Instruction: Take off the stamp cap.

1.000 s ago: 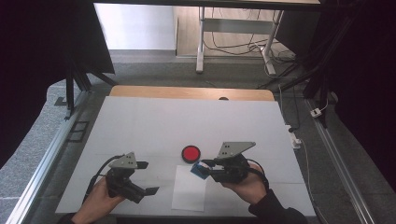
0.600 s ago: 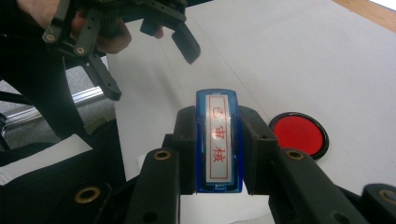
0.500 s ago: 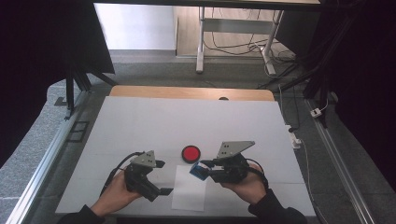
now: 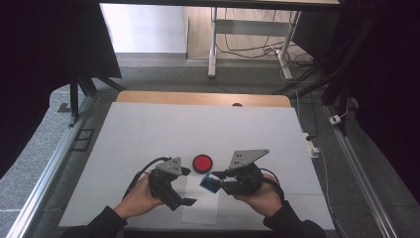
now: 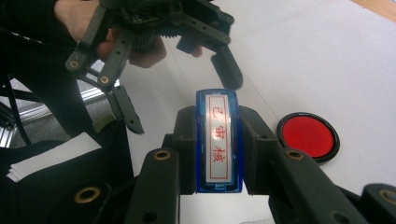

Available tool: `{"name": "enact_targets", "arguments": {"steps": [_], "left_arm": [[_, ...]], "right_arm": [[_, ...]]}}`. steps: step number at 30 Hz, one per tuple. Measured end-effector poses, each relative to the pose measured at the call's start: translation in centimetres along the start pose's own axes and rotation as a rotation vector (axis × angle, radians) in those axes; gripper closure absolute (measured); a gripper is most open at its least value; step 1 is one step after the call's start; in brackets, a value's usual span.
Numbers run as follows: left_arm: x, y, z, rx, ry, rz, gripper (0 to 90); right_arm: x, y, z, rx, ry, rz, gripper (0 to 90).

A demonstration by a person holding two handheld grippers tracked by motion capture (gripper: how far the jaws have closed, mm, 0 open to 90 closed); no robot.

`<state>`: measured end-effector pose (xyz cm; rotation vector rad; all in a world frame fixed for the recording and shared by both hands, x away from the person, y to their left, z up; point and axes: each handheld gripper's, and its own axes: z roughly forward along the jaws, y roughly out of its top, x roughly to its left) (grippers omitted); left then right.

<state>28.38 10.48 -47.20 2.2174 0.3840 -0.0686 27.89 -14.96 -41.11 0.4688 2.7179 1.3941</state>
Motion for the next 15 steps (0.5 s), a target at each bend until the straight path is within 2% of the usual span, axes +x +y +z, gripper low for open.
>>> {"name": "enact_targets", "arguments": {"steps": [3, 6, 8, 10, 15], "left_arm": [[0.5, 0.4, 0.4, -0.025, -0.045, -0.011, 0.0], [0.9, 0.6, 0.8, -0.021, -0.078, 0.027, 0.0], [1.1, 0.8, 1.1, -0.021, -0.105, 0.037, 0.0], [1.2, 1.0, 1.4, -0.02, -0.103, 0.069, 0.0], [1.3, 1.3, 2.1, -0.004, -0.131, 0.101, 0.0]], "right_arm": [[0.1, 0.1, 0.0, -0.003, 0.001, -0.004, 71.7], [0.3, 0.3, -0.1, -0.007, 0.007, -0.013, 71.6], [0.3, 0.3, -0.1, -0.01, 0.013, -0.012, 71.6], [0.3, 0.3, 0.0, -0.008, 0.019, -0.016, 71.7], [0.3, 0.3, 0.1, -0.009, 0.03, -0.022, 71.7]]}}
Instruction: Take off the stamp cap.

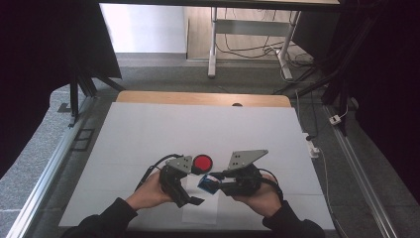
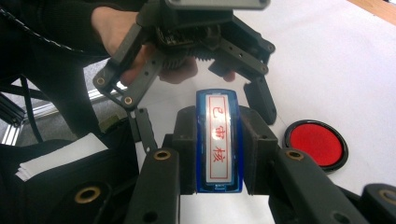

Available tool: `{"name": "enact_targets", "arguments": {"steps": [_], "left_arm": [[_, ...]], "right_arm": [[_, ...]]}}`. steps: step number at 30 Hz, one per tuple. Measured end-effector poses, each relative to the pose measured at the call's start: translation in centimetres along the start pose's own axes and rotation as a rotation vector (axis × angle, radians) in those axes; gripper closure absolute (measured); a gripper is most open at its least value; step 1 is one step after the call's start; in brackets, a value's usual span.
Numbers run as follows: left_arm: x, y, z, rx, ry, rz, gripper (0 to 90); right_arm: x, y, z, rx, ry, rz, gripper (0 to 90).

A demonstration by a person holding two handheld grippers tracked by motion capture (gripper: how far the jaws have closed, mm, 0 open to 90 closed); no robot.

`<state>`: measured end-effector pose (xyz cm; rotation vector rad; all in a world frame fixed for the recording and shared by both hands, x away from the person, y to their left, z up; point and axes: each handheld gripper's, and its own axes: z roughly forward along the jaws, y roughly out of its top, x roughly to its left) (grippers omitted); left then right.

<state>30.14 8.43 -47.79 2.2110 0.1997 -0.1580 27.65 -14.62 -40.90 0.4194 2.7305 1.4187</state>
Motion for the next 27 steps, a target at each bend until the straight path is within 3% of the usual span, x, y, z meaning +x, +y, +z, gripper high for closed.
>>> {"name": "enact_targets", "arguments": {"steps": [5, 7, 8, 10, 16, 27], "left_arm": [[-0.3, 0.2, 0.1, -0.018, -0.032, 0.033, 3.9], [-0.4, 0.2, 0.0, -0.017, -0.024, 0.057, 13.9], [-0.5, 0.1, -0.1, -0.02, -0.027, 0.066, 13.9], [-0.5, 0.0, -0.3, -0.03, -0.04, 0.074, 28.3], [-0.4, -0.4, -0.5, -0.064, -0.084, 0.084, 46.8], [-0.4, -0.6, -0.8, -0.095, -0.112, 0.11, 57.9]], "right_arm": [[0.3, 0.1, 0.2, -0.003, 0.02, -0.018, 71.7], [0.4, 0.2, 0.2, -0.007, 0.029, -0.026, 71.7], [0.4, 0.2, 0.2, -0.007, 0.029, -0.026, 71.7], [0.4, 0.2, 0.3, -0.009, 0.033, -0.024, 71.6], [0.5, 0.2, 0.4, -0.011, 0.044, -0.025, 71.7], [0.6, 0.2, 0.5, -0.015, 0.059, -0.035, 71.7]]}}
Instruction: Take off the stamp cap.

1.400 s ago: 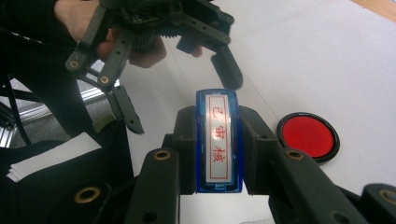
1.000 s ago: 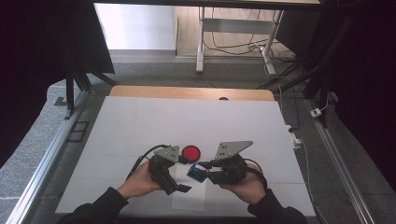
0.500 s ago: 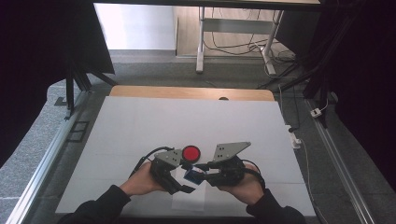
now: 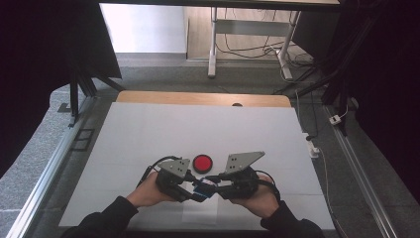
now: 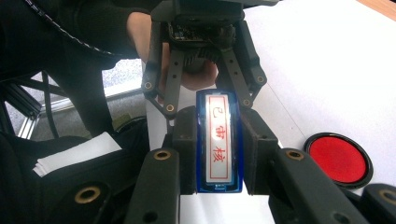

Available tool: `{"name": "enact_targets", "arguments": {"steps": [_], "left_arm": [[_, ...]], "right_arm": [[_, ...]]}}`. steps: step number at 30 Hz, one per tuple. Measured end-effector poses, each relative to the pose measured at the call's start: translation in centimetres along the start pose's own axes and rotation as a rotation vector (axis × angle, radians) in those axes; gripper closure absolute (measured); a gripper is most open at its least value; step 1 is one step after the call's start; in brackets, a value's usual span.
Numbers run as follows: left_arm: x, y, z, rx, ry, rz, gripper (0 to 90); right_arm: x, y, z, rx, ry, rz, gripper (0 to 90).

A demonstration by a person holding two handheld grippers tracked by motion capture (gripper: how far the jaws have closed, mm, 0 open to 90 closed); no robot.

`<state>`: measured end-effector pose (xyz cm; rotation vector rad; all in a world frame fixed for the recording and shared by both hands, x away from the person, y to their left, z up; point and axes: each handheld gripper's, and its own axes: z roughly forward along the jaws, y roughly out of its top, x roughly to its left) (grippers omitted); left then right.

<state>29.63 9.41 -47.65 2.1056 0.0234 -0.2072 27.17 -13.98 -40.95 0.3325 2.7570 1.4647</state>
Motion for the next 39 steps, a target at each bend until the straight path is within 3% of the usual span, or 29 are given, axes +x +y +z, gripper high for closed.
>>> {"name": "enact_targets", "arguments": {"steps": [6, 23, 31, 36, 39], "left_arm": [[-0.13, -0.01, -0.23, -0.015, -0.008, 0.019, 64.9], [-0.05, -0.26, -0.5, -0.06, -0.044, 0.039, 68.1], [-0.23, -0.18, -0.61, -0.046, -0.032, 0.068, 68.8], [-0.12, -0.18, -0.72, -0.045, -0.037, 0.056, 69.0], [-0.09, -0.37, -0.64, -0.001, -0.017, 0.058, 69.1]], "right_arm": [[0.05, 0.04, -0.04, -0.006, 0.011, -0.003, 71.6], [0.27, 0.26, -0.28, -0.021, 0.024, -0.022, 71.7], [0.41, 0.27, -0.25, -0.022, 0.027, -0.046, 71.9], [0.43, 0.3, -0.22, -0.024, 0.021, -0.048, 72.0], [0.4, 0.34, -0.43, -0.035, 0.016, -0.044, 72.0]]}}
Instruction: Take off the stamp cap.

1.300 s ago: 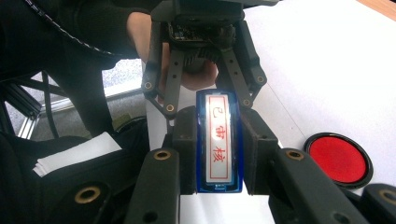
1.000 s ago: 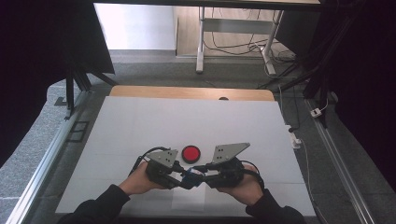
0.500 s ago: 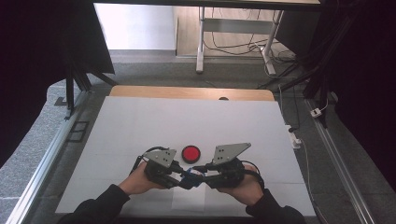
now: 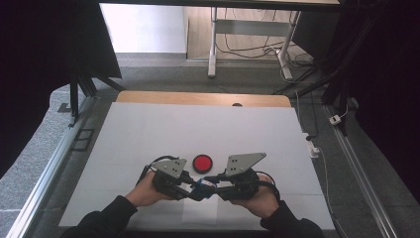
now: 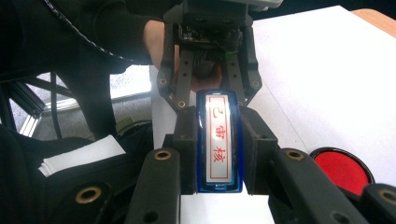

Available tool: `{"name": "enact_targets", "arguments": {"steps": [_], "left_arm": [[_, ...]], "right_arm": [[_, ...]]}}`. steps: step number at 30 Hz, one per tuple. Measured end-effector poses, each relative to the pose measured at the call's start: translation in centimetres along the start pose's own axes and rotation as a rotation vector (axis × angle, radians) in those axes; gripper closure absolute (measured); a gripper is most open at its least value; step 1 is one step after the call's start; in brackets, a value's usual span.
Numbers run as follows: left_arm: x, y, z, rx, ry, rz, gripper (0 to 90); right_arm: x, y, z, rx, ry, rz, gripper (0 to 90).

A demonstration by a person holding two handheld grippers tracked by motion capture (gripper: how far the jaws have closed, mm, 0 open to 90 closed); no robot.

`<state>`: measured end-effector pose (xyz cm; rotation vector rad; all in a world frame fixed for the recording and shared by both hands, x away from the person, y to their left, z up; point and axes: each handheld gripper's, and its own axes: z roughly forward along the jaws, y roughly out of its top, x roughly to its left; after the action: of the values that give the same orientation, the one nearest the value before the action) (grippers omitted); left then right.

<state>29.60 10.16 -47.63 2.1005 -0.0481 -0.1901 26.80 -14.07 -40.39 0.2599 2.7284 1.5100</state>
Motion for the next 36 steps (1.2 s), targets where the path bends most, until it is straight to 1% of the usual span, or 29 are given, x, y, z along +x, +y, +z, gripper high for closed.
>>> {"name": "enact_targets", "arguments": {"steps": [1, 2, 3, 4, 7, 9, 11, 13, 16, 18, 19, 20, 21, 23, 25, 28, 29, 31, 33, 36], "left_arm": [[0.1, -0.2, 0.1, 0.01, 0.006, -0.001, 69.1], [0.2, -0.4, 0.1, 0.007, -0.005, -0.017, 69.0], [0.3, -0.5, 0.1, 0.009, -0.001, -0.019, 69.0], [0.3, -0.5, 0.2, 0.015, -0.001, -0.019, 69.0], [0.2, -0.4, 0.3, 0.01, 0.002, -0.017, 68.9], [0.2, -0.4, 0.3, 0.019, 0.013, -0.018, 68.9], [0.3, -0.5, 0.4, 0.019, 0.012, -0.037, 68.8], [0.3, -0.5, 0.3, 0.018, 0.017, -0.057, 68.7], [0.1, -0.4, 0.1, 0.034, 0.051, -0.071, 68.6], [0.0, -0.4, 0.0, 0.048, 0.074, -0.072, 68.6], [-0.1, -0.4, 0.0, 0.051, 0.085, -0.08, 68.5], [-0.2, -0.4, -0.1, 0.064, 0.1, -0.087, 68.5], [-0.3, -0.4, -0.2, 0.074, 0.113, -0.101, 68.5], [-0.3, -0.5, -0.2, 0.078, 0.117, -0.136, 68.5], [-0.3, -0.6, -0.3, 0.086, 0.126, -0.153, 68.5], [-0.6, -0.6, -0.4, 0.1, 0.148, -0.161, 68.5], [-0.7, -0.6, -0.5, 0.095, 0.159, -0.164, 68.5], [-1.1, -0.5, -0.8, 0.098, 0.184, -0.151, 68.5], [-1.5, -0.3, -1.2, 0.099, 0.202, -0.148, 68.5], [-2.0, -0.3, -1.7, 0.091, 0.22, -0.167, 68.4]], "right_arm": [[-0.1, 0.0, -0.2, -0.023, -0.002, 0.008, 72.0], [-0.2, 0.1, -0.6, -0.041, 0.003, 0.021, 72.0], [-0.3, 0.2, -0.8, -0.042, -0.002, 0.027, 72.0], [-0.4, 0.2, -1.0, -0.041, -0.016, 0.02, 72.0], [-0.5, 0.0, -1.1, -0.041, -0.02, 0.022, 72.0], [-0.5, -0.1, -0.9, -0.033, -0.024, 0.017, 71.9], [-0.5, -0.1, -0.7, -0.029, -0.025, 0.015, 71.9], [-0.5, -0.2, -0.8, -0.027, -0.042, 0.006, 71.9], [-0.5, -0.2, -0.9, -0.027, -0.055, 0.008, 71.8], [-0.6, -0.2, -1.0, -0.032, -0.062, 0.014, 71.8], [-0.7, -0.3, -1.1, -0.028, -0.07, 0.017, 71.8], [-0.7, -0.3, -1.1, -0.028, -0.07, 0.017, 71.8], [-0.7, -0.3, -1.1, -0.026, -0.073, 0.018, 71.8], [-0.7, -0.3, -1.1, -0.024, -0.08, 0.018, 71.8], [-0.7, -0.3, -1.1, -0.026, -0.084, 0.02, 71.8], [-0.8, -0.3, -1.2, -0.033, -0.09, 0.026, 71.8], [-0.8, -0.3, -1.2, -0.031, -0.096, 0.027, 71.8], [-0.9, -0.4, -1.3, -0.037, -0.098, 0.035, 71.8], [-0.9, -0.4, -1.4, -0.037, -0.103, 0.036, 71.8], [-0.9, -0.4, -1.5, -0.044, -0.109, 0.039, 71.8]]}}
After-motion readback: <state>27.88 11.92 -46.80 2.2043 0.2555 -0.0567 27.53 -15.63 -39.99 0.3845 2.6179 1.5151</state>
